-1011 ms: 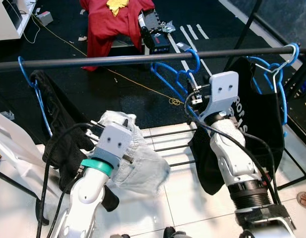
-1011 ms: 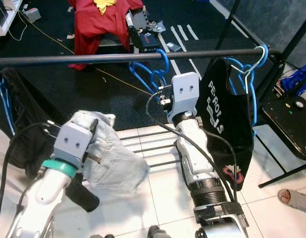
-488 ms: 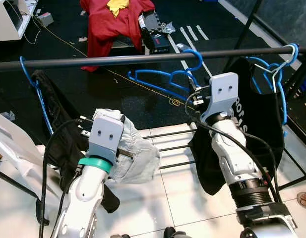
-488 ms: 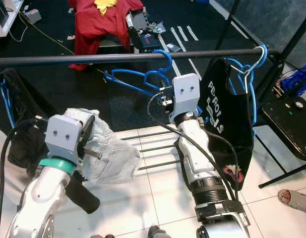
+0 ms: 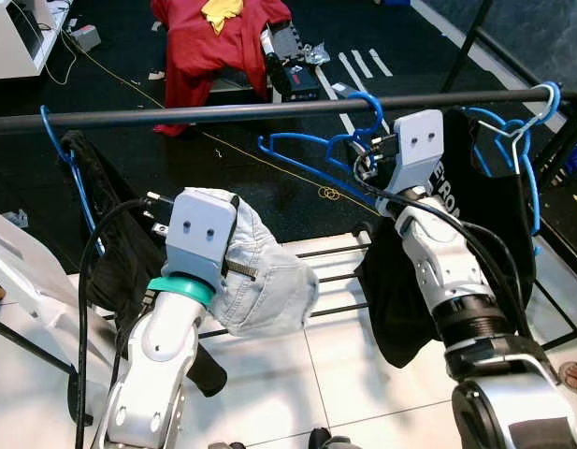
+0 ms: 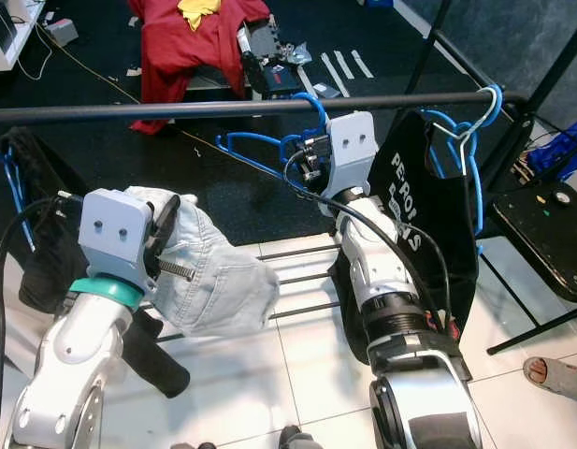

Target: Hang hanger

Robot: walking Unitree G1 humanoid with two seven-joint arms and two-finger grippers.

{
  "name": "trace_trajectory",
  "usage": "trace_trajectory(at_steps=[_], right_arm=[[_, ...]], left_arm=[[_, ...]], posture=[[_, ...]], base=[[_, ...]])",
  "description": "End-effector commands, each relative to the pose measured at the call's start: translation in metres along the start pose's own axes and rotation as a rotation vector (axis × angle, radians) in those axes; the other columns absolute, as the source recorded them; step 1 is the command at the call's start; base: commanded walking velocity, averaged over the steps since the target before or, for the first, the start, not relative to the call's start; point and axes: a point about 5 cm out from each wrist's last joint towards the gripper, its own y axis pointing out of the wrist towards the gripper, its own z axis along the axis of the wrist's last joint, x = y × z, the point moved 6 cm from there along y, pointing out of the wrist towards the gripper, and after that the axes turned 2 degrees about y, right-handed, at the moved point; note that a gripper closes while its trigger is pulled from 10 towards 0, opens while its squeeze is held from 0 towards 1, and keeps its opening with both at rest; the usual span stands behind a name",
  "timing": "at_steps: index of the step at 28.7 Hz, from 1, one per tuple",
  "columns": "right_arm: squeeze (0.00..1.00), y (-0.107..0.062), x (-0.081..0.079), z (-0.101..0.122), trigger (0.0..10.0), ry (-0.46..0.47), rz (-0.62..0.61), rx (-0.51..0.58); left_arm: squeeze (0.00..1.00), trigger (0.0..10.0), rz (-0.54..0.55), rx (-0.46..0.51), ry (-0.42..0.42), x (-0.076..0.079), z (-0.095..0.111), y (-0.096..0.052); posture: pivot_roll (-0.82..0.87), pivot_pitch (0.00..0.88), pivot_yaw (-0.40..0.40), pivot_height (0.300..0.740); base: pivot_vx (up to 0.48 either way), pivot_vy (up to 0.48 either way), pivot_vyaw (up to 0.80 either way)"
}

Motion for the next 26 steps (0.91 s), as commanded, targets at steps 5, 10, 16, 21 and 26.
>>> trace_trajectory(at_steps=[5, 10, 16, 21, 26], right_arm=[[0.0, 0.007, 0.002, -0.003, 10.0, 0.037, -0.007, -0.022], [0.0, 0.011, 0.0, 0.0, 10.0, 0.05, 0.007, -0.022], [0.0, 0.02, -0.013, -0.003, 10.0, 0.016, 0.065, -0.052], [0.0, 0.024, -0.026, -0.009, 10.0, 0.007, 0.119, -0.088], [0.0, 0.026, -0.041, -0.015, 10.0, 0.022, 0.193, -0.122]], left_arm=[[0.0, 10.0, 0.007, 0.019, -0.005, -0.001, 0.006, -0.002], [0.0, 10.0, 0.005, 0.014, -0.005, -0.001, 0.007, -0.001], [0.0, 10.0, 0.008, 0.003, -0.002, -0.002, 0.007, -0.002], [0.0, 10.0, 0.012, 0.001, 0.0, -0.003, 0.007, -0.002], [0.0, 10.0, 0.014, -0.001, 0.002, -0.003, 0.007, -0.002]], posture=[[-0.02, 0.119, 0.018, 0.74], [-0.02, 0.122, 0.021, 0.74], [-0.01, 0.124, 0.019, 0.74], [0.0, 0.125, 0.019, 0.74], [0.01, 0.127, 0.015, 0.74]], base=[[0.0, 0.0, 0.0], [0.0, 0.0, 0.0], [0.0, 0.0, 0.0], [0.0, 0.0, 0.0], [0.0, 0.0, 0.0]])
